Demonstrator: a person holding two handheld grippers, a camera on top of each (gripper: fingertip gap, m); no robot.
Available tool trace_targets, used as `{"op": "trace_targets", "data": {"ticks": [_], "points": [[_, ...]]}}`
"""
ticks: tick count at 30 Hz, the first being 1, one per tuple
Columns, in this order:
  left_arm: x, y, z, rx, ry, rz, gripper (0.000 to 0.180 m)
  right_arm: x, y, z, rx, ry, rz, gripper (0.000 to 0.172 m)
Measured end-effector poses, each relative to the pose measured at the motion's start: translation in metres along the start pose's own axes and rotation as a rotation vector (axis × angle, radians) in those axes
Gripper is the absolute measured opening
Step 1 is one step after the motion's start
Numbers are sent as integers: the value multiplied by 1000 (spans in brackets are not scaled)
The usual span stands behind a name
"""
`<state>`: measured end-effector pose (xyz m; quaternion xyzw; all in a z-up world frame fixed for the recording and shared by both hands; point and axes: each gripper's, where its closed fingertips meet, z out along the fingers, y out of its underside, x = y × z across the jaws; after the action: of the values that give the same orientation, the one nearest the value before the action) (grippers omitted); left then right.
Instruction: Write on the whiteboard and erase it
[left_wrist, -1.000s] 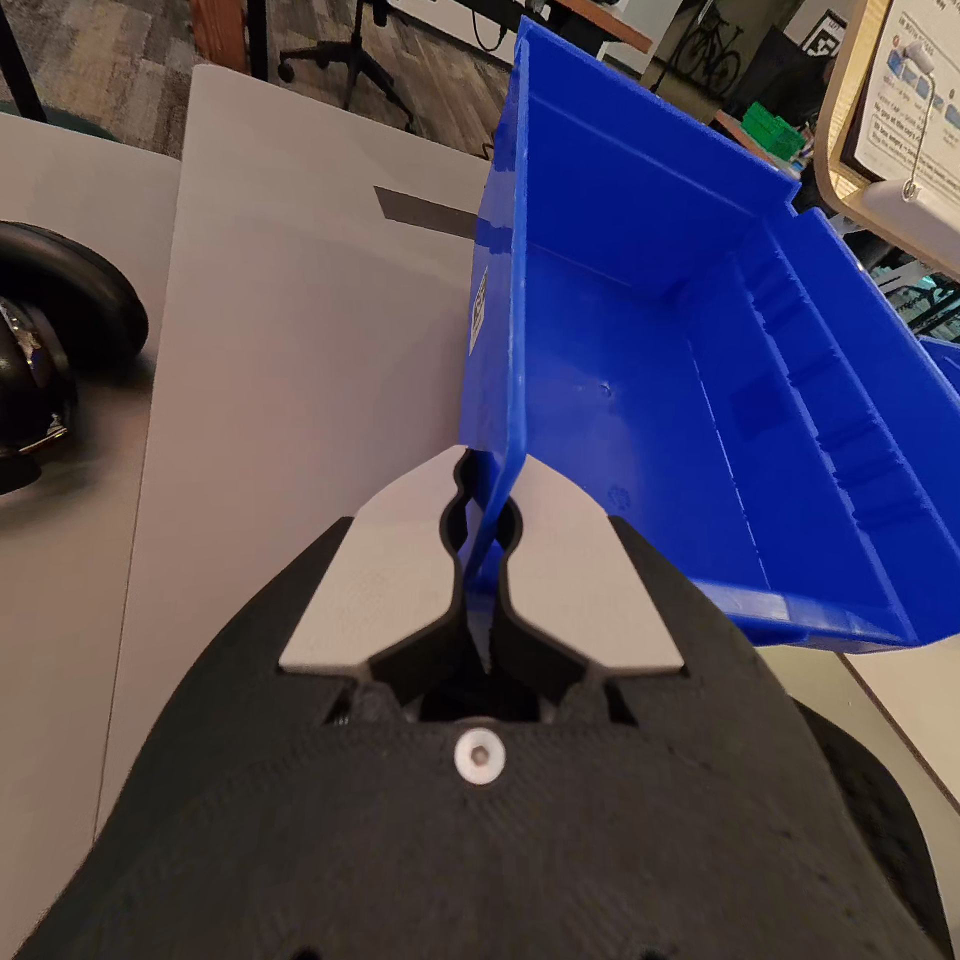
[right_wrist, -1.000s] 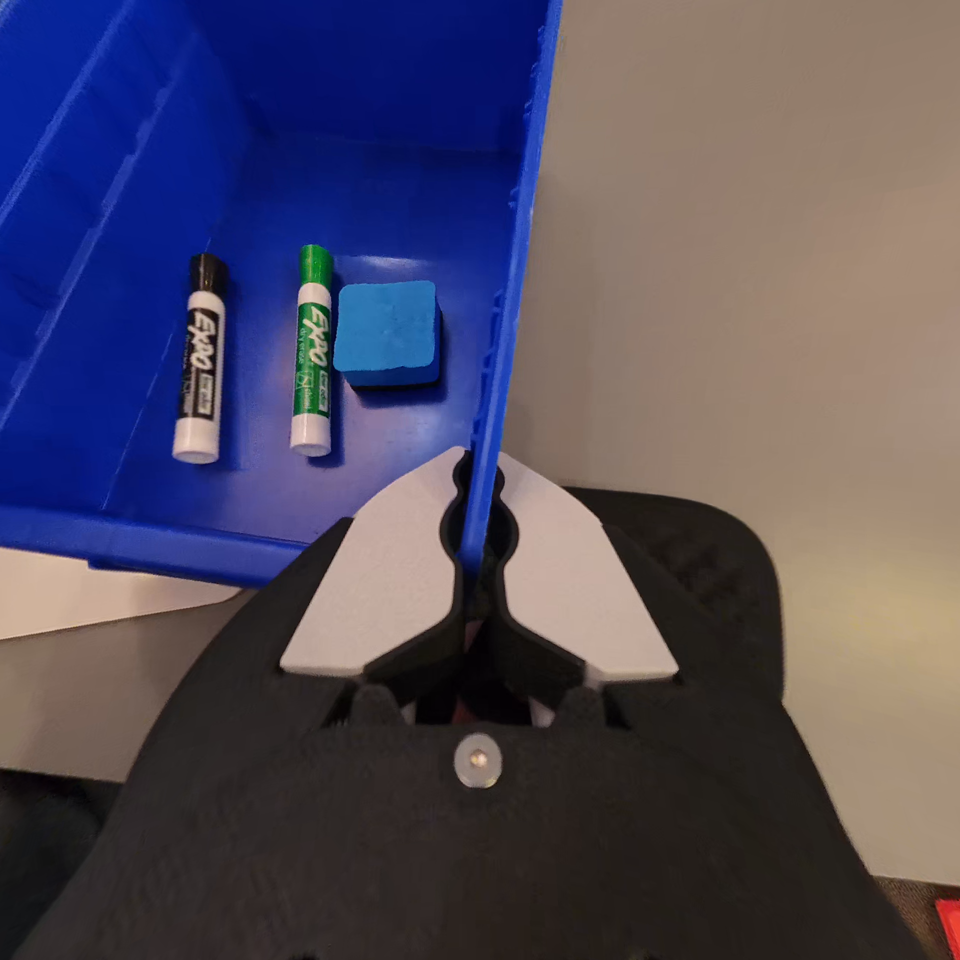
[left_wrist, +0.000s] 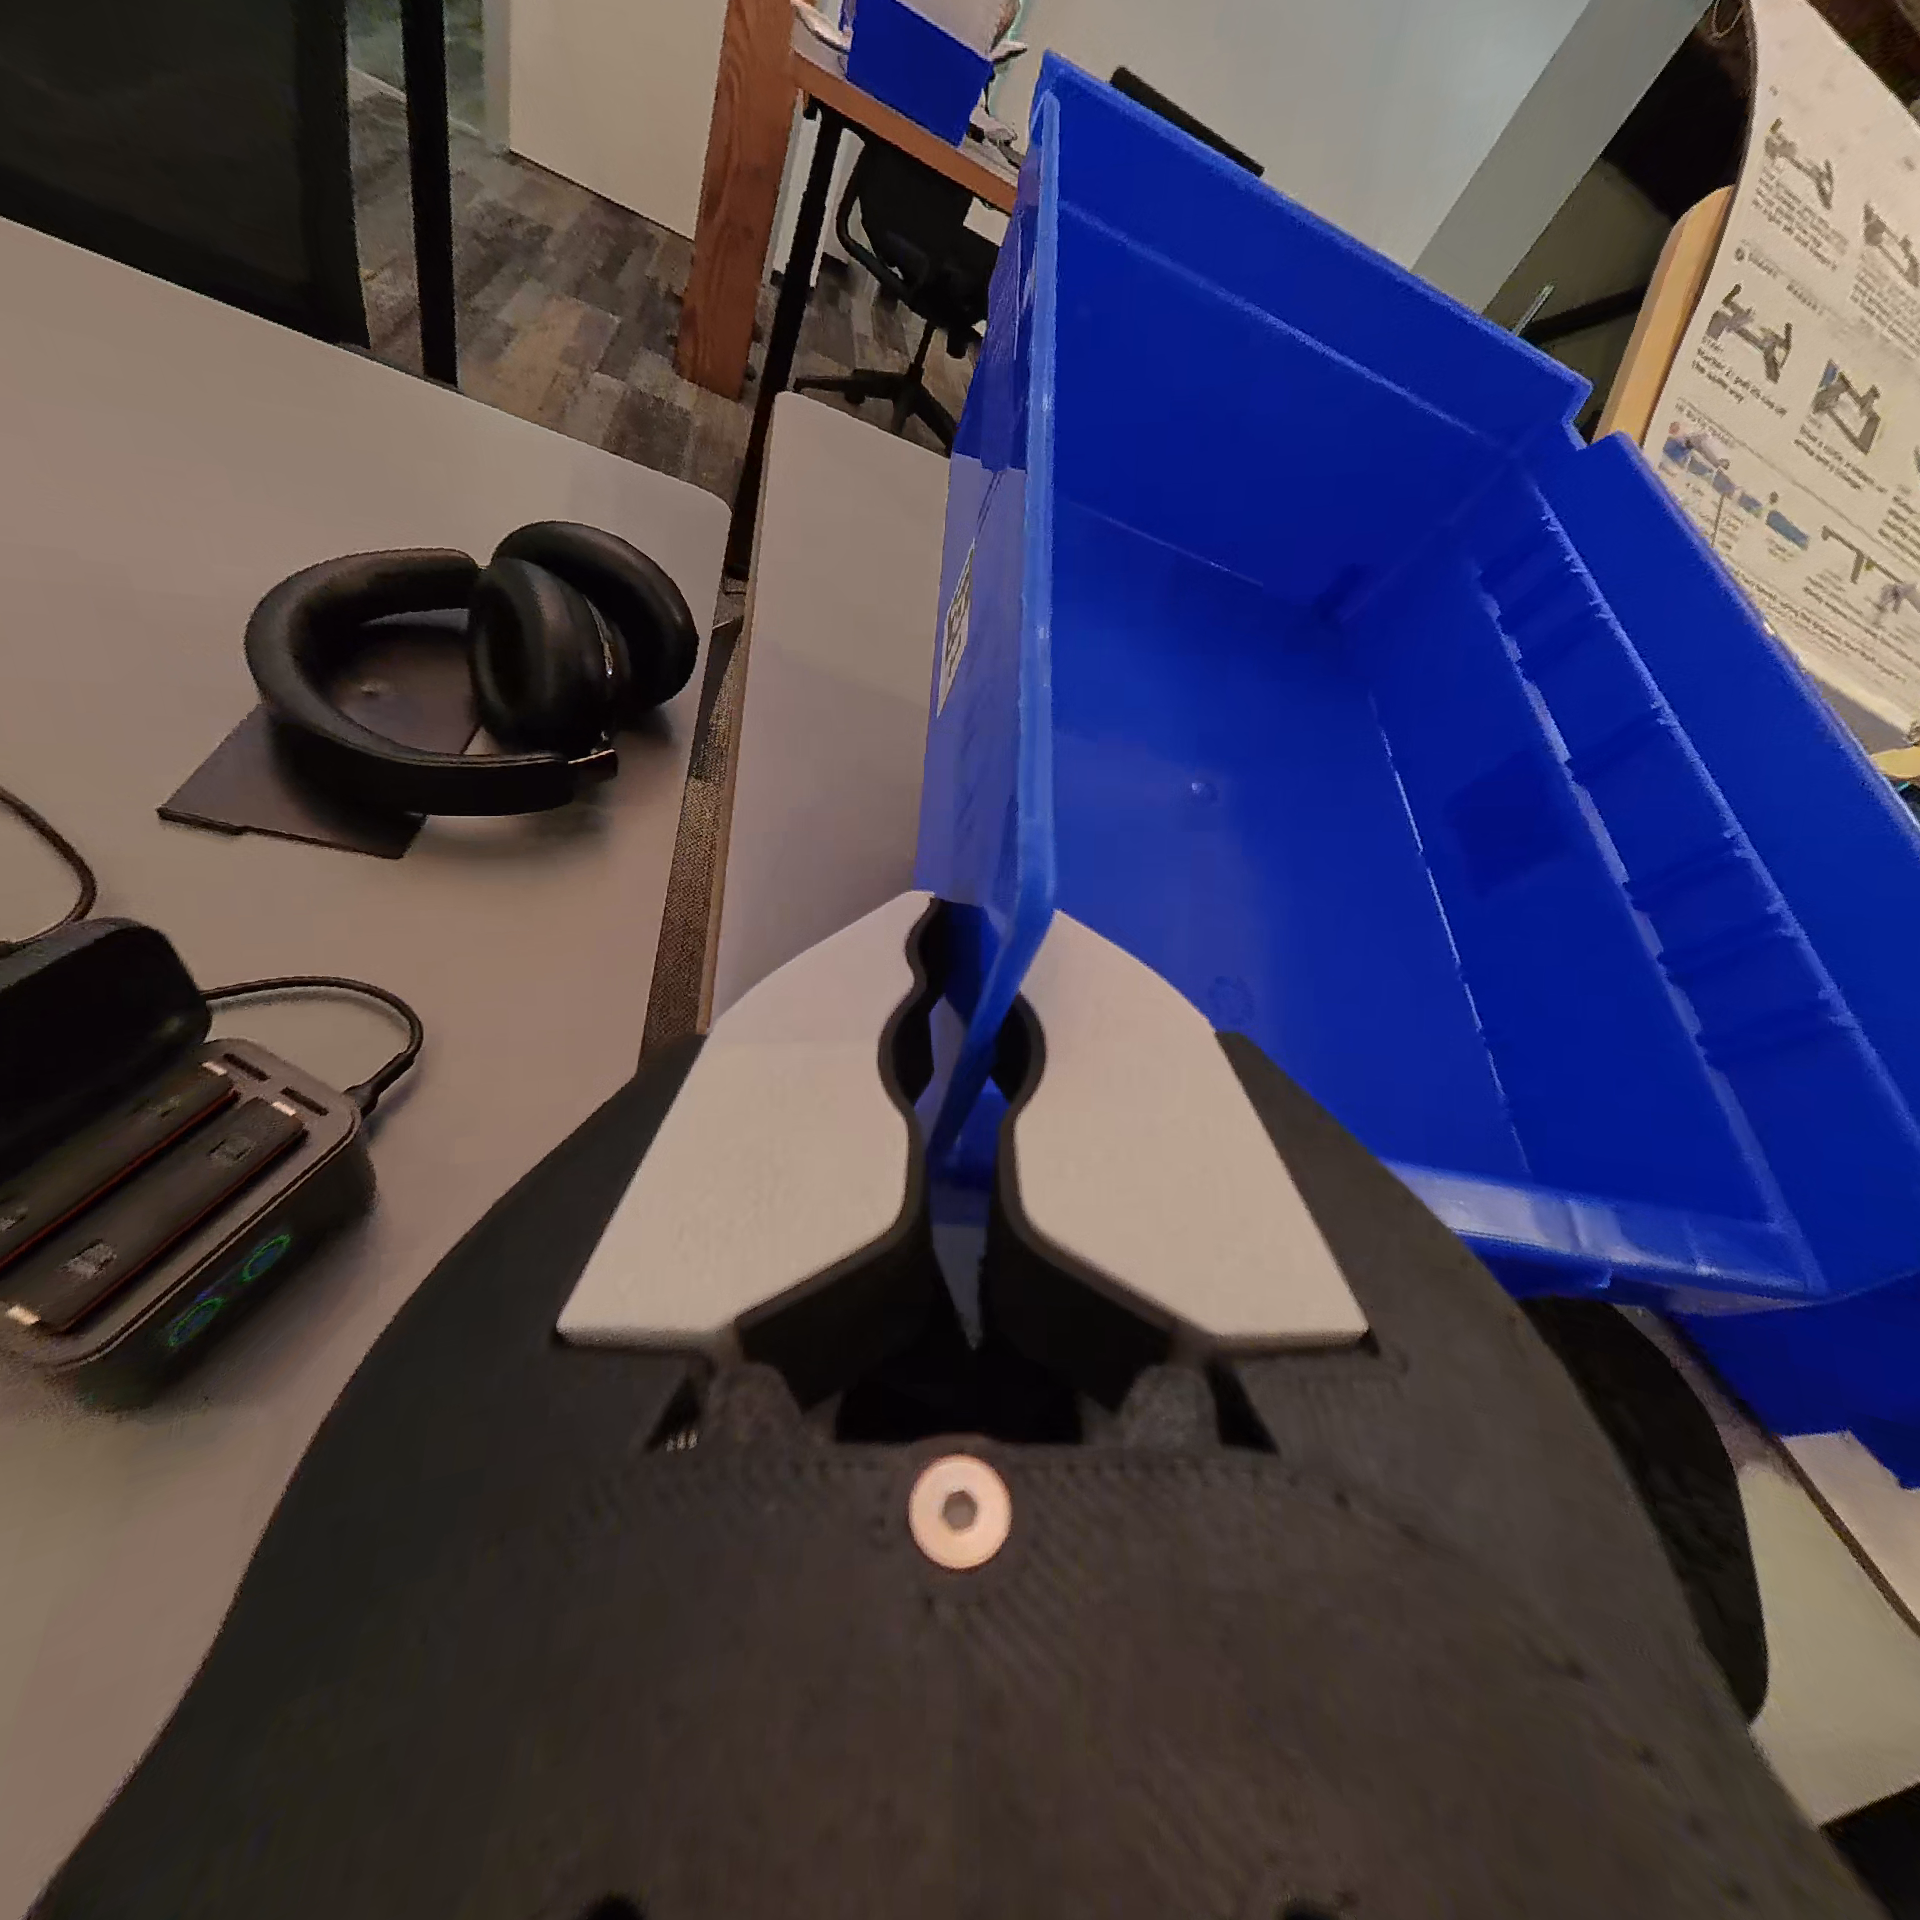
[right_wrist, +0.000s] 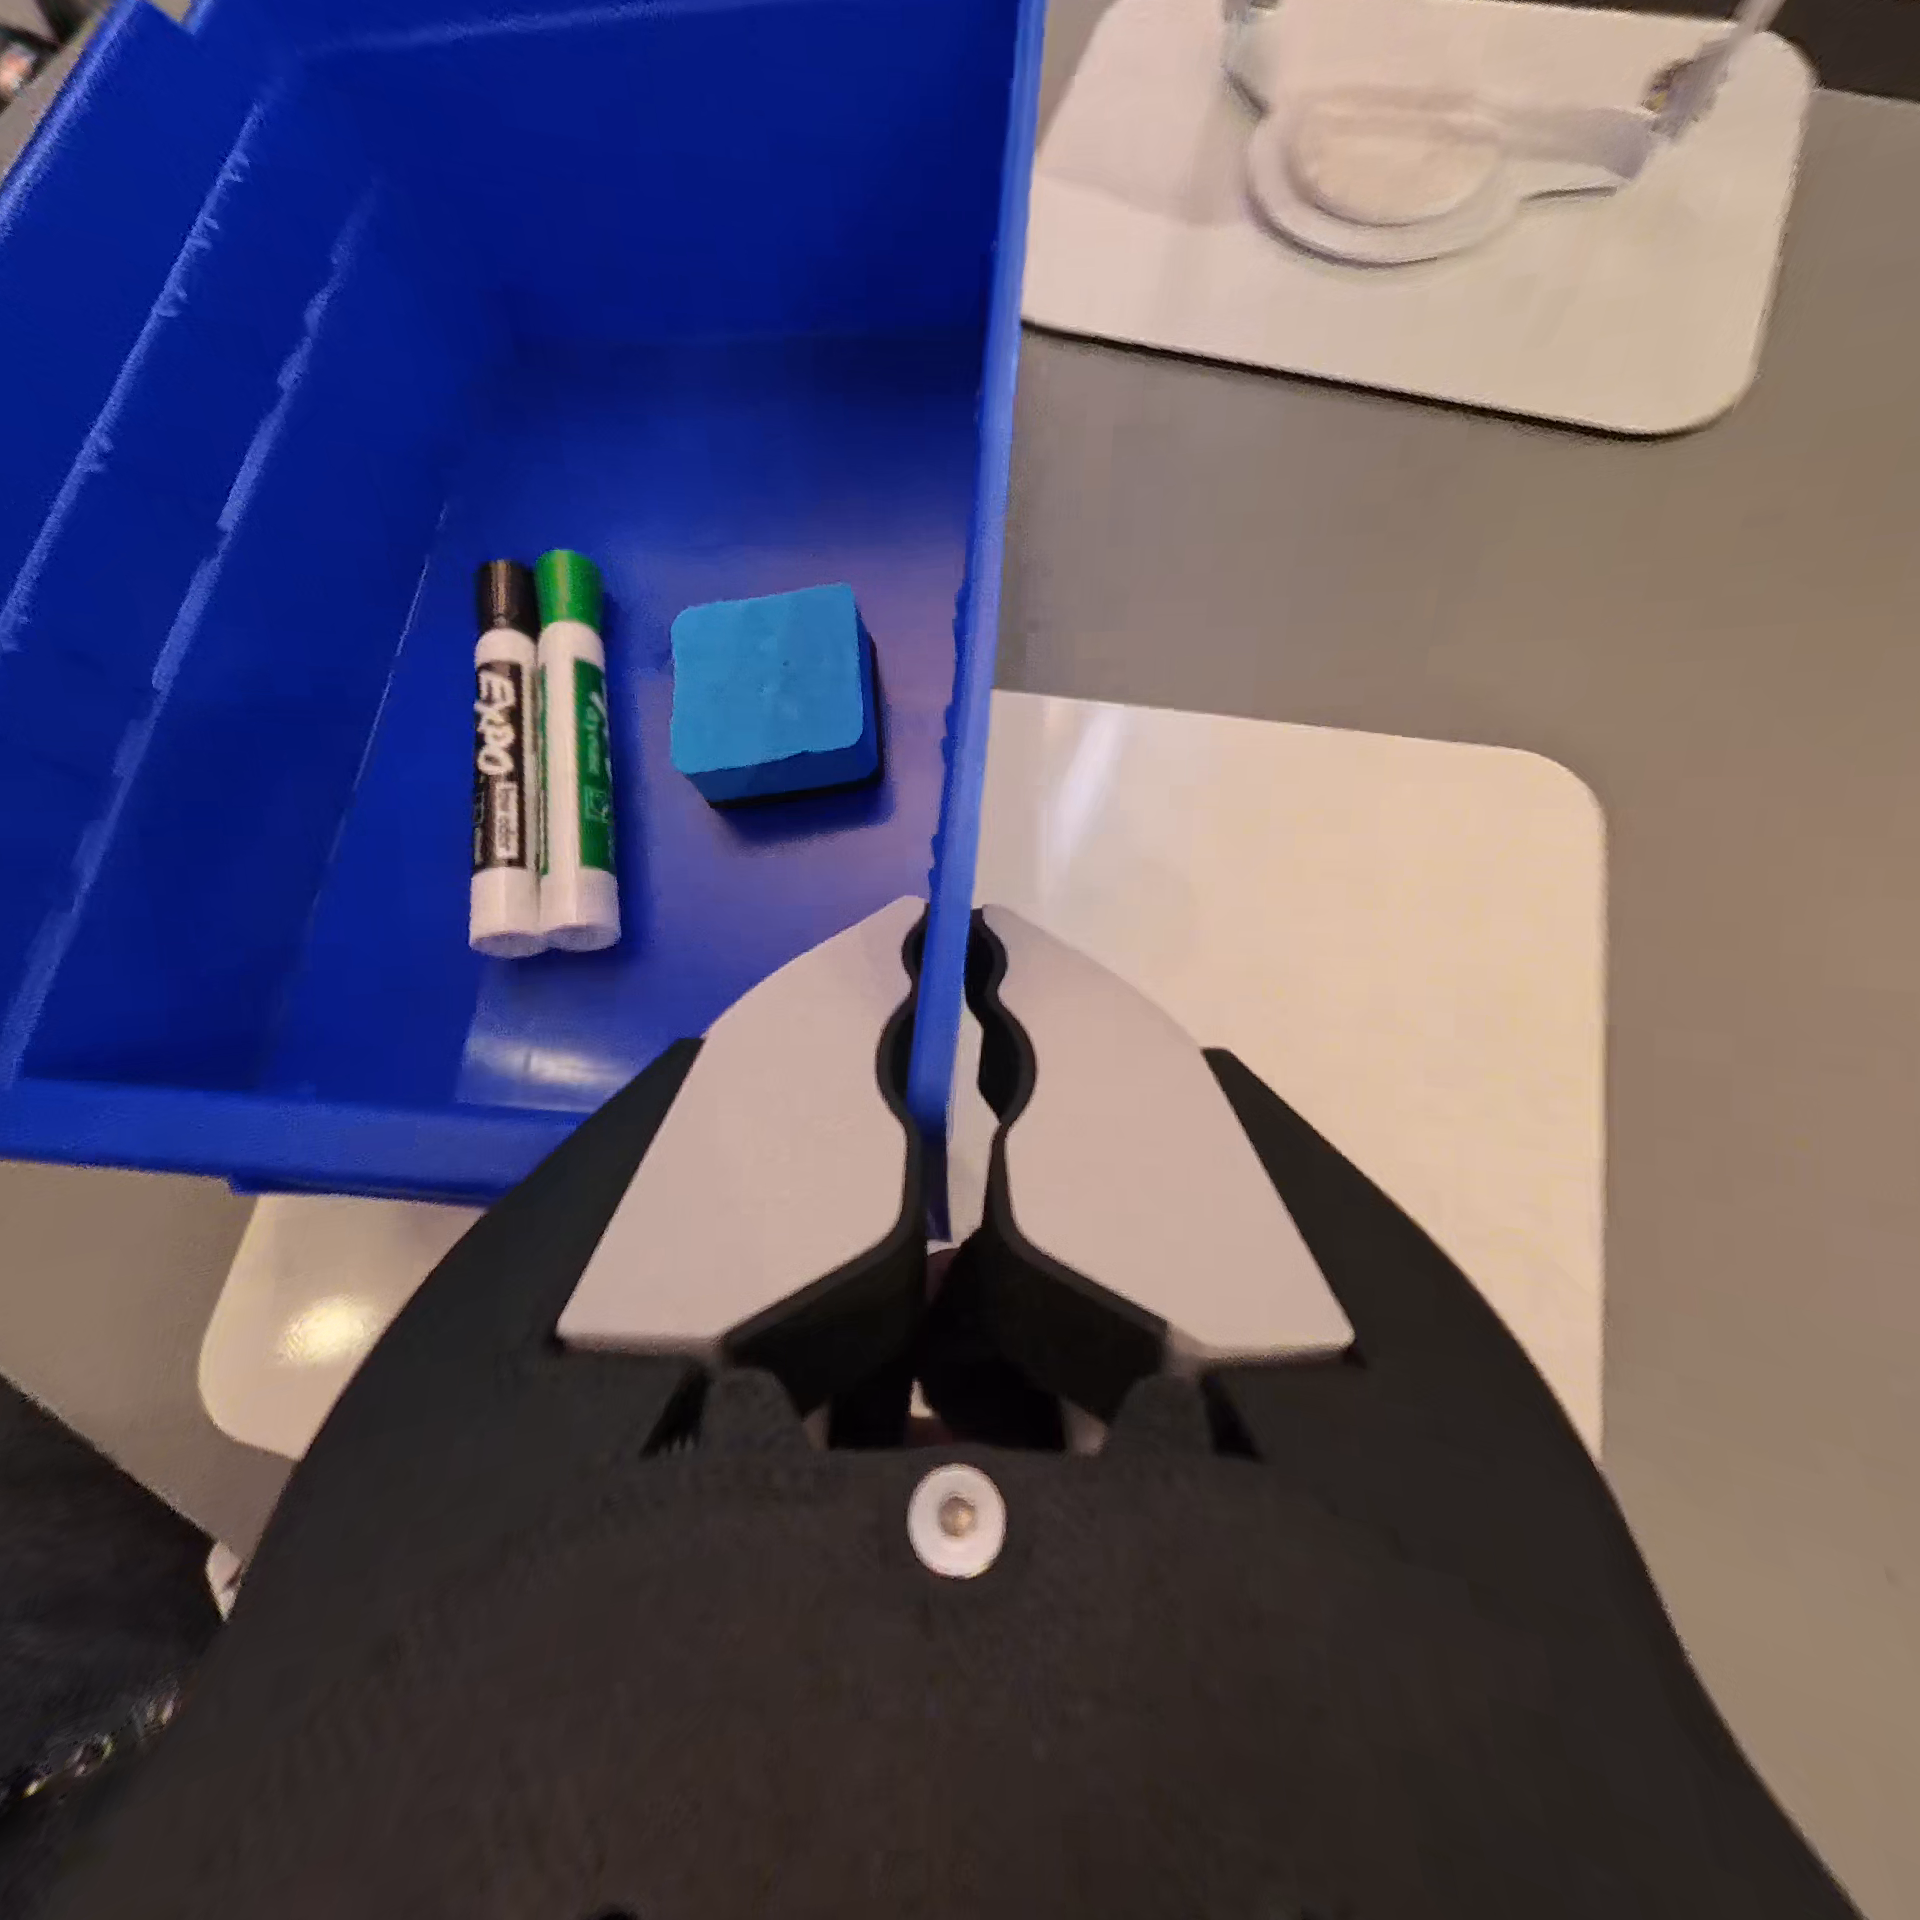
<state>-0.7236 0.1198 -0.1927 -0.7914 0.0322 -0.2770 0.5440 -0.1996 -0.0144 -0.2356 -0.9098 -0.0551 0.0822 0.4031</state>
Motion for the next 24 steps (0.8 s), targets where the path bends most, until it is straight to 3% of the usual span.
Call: {"op": "trace_targets", "data": {"ticks": [6, 17, 24], "points": [[-10, -2, -22, 26, -36, -2, 6, -34, -15, 31, -8, -68, -33, 6], [-36, -6, -55, 129, -149, -16, 6, -66, -81, 113, 34, -65, -48, 5], [-36, -1, -58, 136, -131, -45, 7, -68, -123, 165, 84, -6, 60, 6]]}}
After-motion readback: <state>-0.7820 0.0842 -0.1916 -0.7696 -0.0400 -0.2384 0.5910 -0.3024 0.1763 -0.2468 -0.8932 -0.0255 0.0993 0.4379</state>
